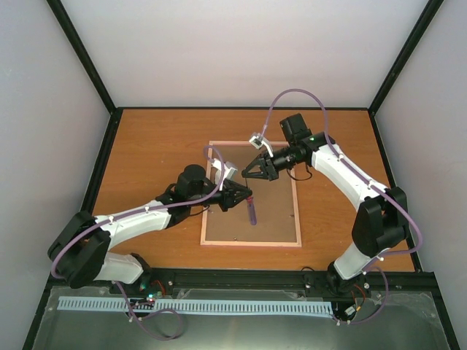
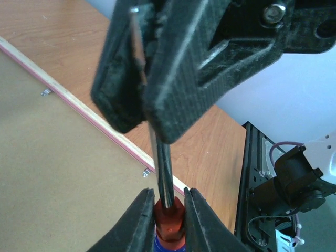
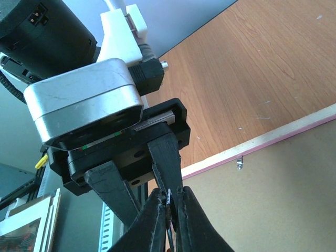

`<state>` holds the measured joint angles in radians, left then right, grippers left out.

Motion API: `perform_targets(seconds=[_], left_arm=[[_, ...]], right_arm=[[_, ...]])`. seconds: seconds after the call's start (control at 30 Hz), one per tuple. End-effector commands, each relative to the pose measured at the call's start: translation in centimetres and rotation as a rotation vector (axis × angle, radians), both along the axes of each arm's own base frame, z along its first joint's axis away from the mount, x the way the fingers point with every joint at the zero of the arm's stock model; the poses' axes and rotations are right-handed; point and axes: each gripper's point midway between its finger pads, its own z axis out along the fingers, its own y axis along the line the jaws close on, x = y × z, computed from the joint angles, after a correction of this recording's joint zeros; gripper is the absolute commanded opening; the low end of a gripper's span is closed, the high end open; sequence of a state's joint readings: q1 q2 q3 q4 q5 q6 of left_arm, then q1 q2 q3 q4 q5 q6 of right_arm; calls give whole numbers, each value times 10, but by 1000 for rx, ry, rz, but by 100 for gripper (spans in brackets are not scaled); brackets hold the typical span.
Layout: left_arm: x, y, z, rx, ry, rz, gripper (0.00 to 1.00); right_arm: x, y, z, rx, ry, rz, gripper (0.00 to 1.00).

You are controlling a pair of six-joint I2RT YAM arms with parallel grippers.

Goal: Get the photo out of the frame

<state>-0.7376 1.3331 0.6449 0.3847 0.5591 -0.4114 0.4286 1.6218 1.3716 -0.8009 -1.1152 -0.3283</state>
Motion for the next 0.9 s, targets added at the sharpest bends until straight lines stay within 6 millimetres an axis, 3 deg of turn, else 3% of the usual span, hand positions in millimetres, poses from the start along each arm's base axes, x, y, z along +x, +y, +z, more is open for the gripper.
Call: perform_targets(seconds=[0.0, 0.07, 0.4, 0.43, 0.57, 0.77, 0.87], left_arm=[[-5, -9, 21, -62, -21, -44, 31], [-6, -9, 17, -71, -6, -45, 36], [-10, 4, 18, -107, -57, 21, 5], [-9, 6, 17, -105, -60, 33, 3], [6, 14, 30, -138, -59, 147, 1], [44, 60, 62, -300, 31, 527, 1], [48, 73, 76, -398, 63, 595, 1]], right_arm=[[-9, 4, 14, 51, -3, 34, 3], [-10, 4, 14, 46, -20, 32, 3], [-13, -1, 18, 31, -72, 15, 3], [-14, -1, 19, 36, -79, 16, 9], [-17, -8, 33, 21, -135, -15, 54], [-15, -40, 20, -77, -265, -210, 74], [-19, -49, 6, -103, -275, -244, 76]])
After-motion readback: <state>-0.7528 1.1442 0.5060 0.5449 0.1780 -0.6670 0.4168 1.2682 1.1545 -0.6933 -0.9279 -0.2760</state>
